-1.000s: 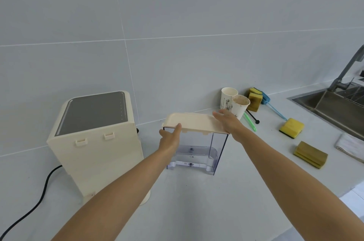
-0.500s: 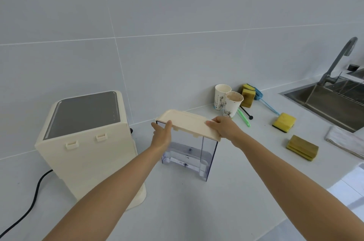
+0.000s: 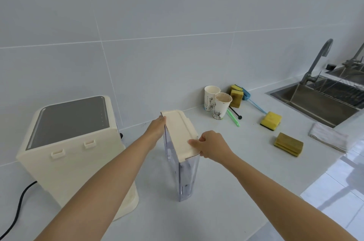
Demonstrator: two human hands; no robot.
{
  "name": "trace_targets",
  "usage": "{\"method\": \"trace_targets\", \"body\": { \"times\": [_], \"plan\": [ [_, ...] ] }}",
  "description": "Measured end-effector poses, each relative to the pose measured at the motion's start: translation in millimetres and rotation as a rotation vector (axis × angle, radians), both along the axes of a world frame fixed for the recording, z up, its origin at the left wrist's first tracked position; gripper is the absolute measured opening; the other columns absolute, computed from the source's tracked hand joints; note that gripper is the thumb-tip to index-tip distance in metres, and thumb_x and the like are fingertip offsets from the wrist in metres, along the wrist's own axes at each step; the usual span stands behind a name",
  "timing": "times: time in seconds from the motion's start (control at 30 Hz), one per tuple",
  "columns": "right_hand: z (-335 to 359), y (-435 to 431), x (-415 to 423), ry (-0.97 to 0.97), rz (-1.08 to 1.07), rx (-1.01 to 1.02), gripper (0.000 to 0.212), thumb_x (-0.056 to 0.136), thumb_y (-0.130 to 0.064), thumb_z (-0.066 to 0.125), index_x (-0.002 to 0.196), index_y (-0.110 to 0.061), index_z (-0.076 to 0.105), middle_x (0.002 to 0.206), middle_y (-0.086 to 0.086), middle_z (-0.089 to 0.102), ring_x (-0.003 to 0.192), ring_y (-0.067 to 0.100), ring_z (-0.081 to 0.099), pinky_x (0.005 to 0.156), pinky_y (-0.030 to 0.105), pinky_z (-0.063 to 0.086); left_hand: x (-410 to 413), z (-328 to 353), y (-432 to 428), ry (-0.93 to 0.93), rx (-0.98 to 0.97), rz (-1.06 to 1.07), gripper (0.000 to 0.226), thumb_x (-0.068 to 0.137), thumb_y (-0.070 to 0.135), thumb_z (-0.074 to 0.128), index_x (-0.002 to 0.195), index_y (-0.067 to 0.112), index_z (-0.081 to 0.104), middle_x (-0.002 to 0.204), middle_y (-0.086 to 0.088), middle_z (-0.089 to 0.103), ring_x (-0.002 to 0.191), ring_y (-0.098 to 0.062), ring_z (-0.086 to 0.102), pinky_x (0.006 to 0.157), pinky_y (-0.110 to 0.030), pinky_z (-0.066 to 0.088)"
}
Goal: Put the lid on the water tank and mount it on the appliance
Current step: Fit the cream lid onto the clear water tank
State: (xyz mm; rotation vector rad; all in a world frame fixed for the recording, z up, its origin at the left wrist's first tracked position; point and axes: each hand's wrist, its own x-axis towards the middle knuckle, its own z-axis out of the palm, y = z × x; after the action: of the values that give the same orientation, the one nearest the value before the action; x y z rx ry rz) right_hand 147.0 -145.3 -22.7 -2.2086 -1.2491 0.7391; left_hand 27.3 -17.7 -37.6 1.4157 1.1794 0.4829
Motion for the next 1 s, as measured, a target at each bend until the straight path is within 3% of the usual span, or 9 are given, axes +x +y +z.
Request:
{"method": "trace_targets", "body": {
  "times": [0.1,0.2,0.27,0.33,0.4,0.47,0.57,0.73,1.0],
  "plan": [
    [-4.5,-2.6,-9.4,-0.014,0.01,0.021,0.038,0.085,-0.037,0.054,0.061,-0.01,0.044,0.073,0.023,0.066,0.067,0.02,0.052,0.06,0.029,0.039,6.0,0.1,2.8,0.011,0.008,-0.007,0.04,0.096,0.024,0.028,0.061,0.016,0.045,0.063,-0.002,0.037,0.059,-0.015,0.035,0.079,-0.029,0.035],
    [-7.0,-3.5,-14.3,-0.003,0.035,0.027,0.035,0.086,-0.036,0.053,0.065,-0.009,0.047,0.076,0.021,0.067,0.068,0.021,0.053,0.061,0.029,0.039,7.3,2.5,4.2,0.039,0.022,-0.015,0.036,0.093,0.024,0.029,0.057,0.018,0.034,0.062,0.0,0.028,0.058,-0.016,0.024,0.068,-0.027,0.027],
    [-4.4,-1.3,-11.6,-0.02,0.061,-0.008,0.038,0.085,-0.038,0.054,0.062,-0.009,0.045,0.094,0.028,0.071,0.066,0.021,0.052,0.065,0.029,0.04,6.0,5.0,3.8,0.064,0.022,-0.036,0.035,0.094,0.027,0.028,0.065,0.016,0.044,0.068,-0.002,0.039,0.065,-0.019,0.036,0.072,-0.026,0.033],
    [3.6,2.5,-3.5,-0.031,0.103,-0.077,0.043,0.086,-0.04,0.053,0.058,-0.009,0.046,0.099,0.028,0.071,0.064,0.022,0.055,0.069,0.032,0.045,1.6,10.6,-2.3,0.102,0.039,-0.104,0.043,0.096,0.036,0.026,0.107,0.01,0.058,0.109,-0.006,0.058,0.104,-0.025,0.052,0.102,-0.032,0.038],
    [13.9,9.3,7.7,-0.09,0.12,-0.103,0.049,0.088,-0.045,0.047,0.072,0.0,0.057,0.101,0.024,0.071,0.074,0.027,0.063,0.08,0.035,0.05,-1.1,15.1,-8.4,0.153,0.111,-0.17,0.055,0.096,0.043,0.024,0.142,0.012,0.029,0.149,-0.003,0.035,0.137,-0.023,0.032,0.116,-0.038,0.024],
    [23.2,19.8,17.6,-0.154,0.091,-0.046,0.055,0.09,-0.047,0.043,0.104,0.004,0.059,0.112,0.02,0.067,0.098,0.031,0.063,0.091,0.039,0.049,-2.6,22.4,-22.6,0.196,0.236,-0.215,0.059,0.095,0.042,0.029,0.144,0.012,0.018,0.146,0.001,0.032,0.14,-0.021,0.025,0.113,-0.037,0.024],
    [35.9,37.4,21.0,-0.123,0.126,0.028,0.053,0.092,-0.043,0.04,0.133,-0.008,0.043,0.132,0.013,0.055,0.12,0.028,0.051,0.093,0.03,0.039,-6.3,24.5,-39.9,0.337,0.521,-0.261,0.062,0.089,0.046,0.042,0.137,0.009,0.029,0.134,-0.005,0.042,0.134,-0.027,0.031,0.108,-0.041,0.034],
    [35.1,73.7,12.8,-0.15,0.399,-0.02,0.05,0.096,-0.037,0.034,0.142,-0.018,0.033,0.151,0.006,0.036,0.138,0.024,0.034,0.11,0.032,0.027,-9.0,16.6,-72.6,0.615,0.665,-0.336,0.088,0.085,0.056,0.043,0.146,0.005,0.006,0.158,-0.012,0.004,0.146,-0.027,-0.005,0.121,-0.04,0.004],
    [19.7,115.5,1.2,-0.304,0.589,-0.119,0.045,0.097,-0.034,0.031,0.139,-0.02,0.041,0.148,0.006,0.042,0.136,0.025,0.038,0.114,0.039,0.027,-3.3,16.5,-96.2,0.656,0.717,-0.333,0.089,0.083,0.054,0.047,0.145,0.003,0.008,0.158,-0.013,0.005,0.146,-0.028,-0.004,0.12,-0.04,0.002]
  ]
}}
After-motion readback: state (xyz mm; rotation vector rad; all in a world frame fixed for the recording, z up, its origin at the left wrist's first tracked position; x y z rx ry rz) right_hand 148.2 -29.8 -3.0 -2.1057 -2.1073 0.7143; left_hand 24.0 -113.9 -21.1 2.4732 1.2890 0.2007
